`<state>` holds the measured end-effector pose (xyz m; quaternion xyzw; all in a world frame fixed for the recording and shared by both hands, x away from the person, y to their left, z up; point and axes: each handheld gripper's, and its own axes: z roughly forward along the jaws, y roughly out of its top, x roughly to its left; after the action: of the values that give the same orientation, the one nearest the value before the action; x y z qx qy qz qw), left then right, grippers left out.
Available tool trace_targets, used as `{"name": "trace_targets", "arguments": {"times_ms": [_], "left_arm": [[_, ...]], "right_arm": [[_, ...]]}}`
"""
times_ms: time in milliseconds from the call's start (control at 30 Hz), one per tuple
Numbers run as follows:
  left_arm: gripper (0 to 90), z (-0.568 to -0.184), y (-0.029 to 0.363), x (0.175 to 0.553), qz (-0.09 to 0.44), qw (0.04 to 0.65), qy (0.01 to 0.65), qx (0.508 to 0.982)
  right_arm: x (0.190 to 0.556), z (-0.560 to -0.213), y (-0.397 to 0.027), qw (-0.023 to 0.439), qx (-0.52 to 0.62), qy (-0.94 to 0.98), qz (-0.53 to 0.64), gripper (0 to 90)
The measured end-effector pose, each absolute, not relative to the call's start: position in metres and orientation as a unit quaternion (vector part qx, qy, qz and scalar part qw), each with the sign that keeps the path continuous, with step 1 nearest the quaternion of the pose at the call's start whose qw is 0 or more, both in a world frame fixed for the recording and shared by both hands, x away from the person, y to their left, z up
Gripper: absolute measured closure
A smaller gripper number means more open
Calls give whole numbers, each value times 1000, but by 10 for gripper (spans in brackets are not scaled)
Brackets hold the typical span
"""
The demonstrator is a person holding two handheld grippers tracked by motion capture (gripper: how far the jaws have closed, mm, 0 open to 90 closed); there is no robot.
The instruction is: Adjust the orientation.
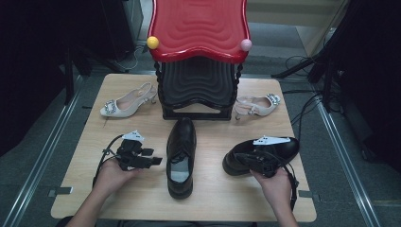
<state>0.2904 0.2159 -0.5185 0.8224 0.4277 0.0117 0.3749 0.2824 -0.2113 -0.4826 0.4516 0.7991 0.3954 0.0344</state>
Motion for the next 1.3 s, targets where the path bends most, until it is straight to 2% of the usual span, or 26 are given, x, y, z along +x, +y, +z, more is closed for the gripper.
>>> {"name": "trace_targets", "arguments": {"times_ms": [133, 600, 1300], "left_arm": [[399, -519, 216, 291, 12, 376, 429, 821], [399, -519, 213, 292, 11, 374, 426, 824], [398, -519, 214, 292, 10, 374, 426, 824]], "right_arm": [[283, -486, -212, 16, 454, 795, 402, 900], [276, -487, -199, 1, 439, 808, 393, 900], [261, -490, -154, -45, 383, 833, 397, 900]]}}
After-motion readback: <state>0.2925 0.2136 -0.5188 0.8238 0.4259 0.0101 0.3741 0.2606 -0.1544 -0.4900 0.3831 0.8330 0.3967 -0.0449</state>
